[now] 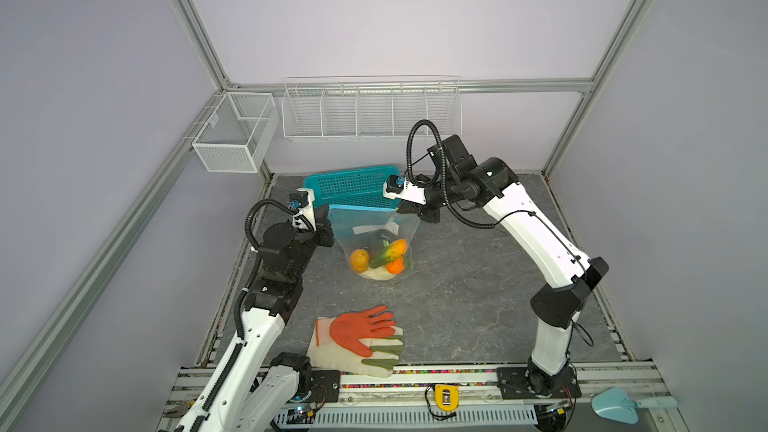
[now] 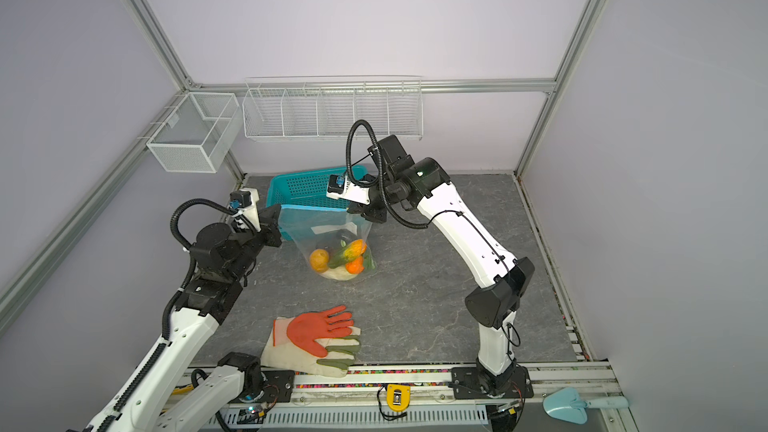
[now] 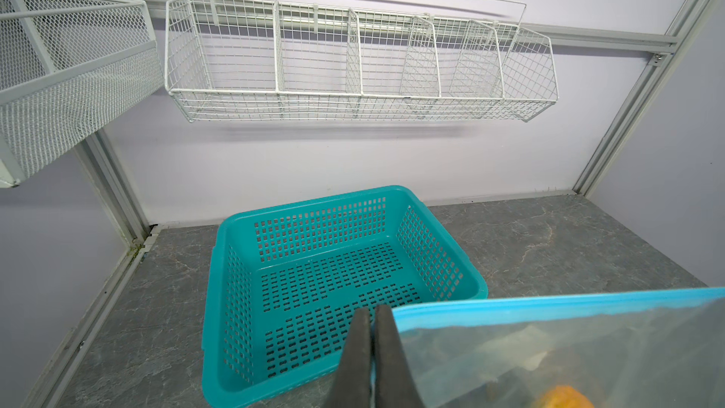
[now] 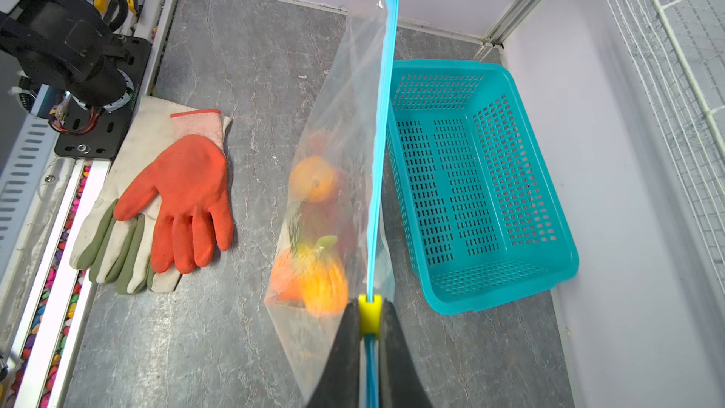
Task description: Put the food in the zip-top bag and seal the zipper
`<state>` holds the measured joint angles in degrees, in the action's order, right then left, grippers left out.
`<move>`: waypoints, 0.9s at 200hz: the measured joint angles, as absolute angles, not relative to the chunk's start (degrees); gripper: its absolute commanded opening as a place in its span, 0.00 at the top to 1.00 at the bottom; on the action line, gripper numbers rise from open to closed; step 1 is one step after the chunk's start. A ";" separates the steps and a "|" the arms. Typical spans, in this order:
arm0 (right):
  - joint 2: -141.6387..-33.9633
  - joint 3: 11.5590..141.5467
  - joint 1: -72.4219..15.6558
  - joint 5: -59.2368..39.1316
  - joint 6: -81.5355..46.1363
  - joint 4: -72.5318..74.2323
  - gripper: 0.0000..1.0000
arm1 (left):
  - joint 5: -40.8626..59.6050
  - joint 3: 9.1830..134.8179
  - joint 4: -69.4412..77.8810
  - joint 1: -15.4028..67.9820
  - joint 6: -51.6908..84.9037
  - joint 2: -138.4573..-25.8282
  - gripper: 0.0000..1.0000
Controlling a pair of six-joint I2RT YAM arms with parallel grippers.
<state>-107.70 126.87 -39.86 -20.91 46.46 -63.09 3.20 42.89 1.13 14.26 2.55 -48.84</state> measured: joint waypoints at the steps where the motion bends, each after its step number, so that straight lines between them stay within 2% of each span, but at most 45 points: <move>1: -107.59 126.76 -39.83 -20.82 46.46 -63.11 0.93 | 3.20 42.89 1.13 14.26 2.52 -48.84 1.00; 180: -98.78 116.01 -36.45 -18.44 44.23 -61.39 0.94 | 4.58 43.05 0.91 14.11 1.63 -49.89 1.00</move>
